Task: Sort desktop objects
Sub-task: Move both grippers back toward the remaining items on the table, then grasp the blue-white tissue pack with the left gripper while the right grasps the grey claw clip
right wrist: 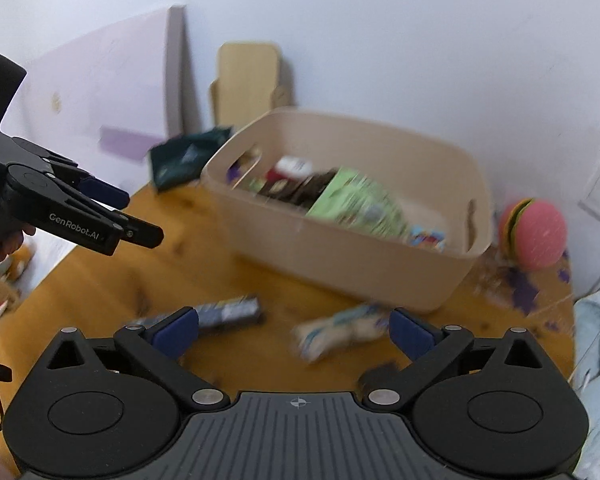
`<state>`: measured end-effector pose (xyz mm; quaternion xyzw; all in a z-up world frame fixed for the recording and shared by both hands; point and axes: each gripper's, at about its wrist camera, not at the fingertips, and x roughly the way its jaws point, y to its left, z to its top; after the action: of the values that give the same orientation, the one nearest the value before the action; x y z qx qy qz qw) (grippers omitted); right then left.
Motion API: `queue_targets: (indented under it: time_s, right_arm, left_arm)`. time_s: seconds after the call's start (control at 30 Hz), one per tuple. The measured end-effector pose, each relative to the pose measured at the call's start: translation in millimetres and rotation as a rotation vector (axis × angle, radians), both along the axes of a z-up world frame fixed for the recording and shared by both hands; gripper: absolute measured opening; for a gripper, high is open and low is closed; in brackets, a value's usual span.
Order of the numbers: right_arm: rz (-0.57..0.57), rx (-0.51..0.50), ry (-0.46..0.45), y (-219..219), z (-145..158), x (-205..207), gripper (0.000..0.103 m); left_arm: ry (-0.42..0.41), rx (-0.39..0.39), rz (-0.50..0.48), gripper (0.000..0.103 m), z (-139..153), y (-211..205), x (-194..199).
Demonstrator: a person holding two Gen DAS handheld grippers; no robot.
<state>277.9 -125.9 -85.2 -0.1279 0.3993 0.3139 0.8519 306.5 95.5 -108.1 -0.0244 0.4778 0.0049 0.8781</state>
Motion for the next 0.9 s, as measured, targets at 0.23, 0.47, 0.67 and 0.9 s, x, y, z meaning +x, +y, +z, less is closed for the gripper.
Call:
queue_targets:
  time_s: [0.23,0.47,0.67,0.9]
  right_arm:
    - [0.100,-0.064,0.039,11,-24,-30,0.103]
    - [0.191,-0.139,0.081,24,-50,-44,0.103]
    - [0.258,-0.179,0.115,35,-74,-52,0.103]
    - [0.261,-0.200,0.158,42,-96,-46,0.099]
  left_arm:
    - [0.104,-0.115,0.139,0.069,-26,-3,-43]
    - [0.192,-0.217,0.302,0.069,-50,-6,-53]
    - [0.238,-0.275,0.363,0.069,-68,-15,-52]
    - [0.302,-0.248,0.387,0.069,-88,-22,-54]
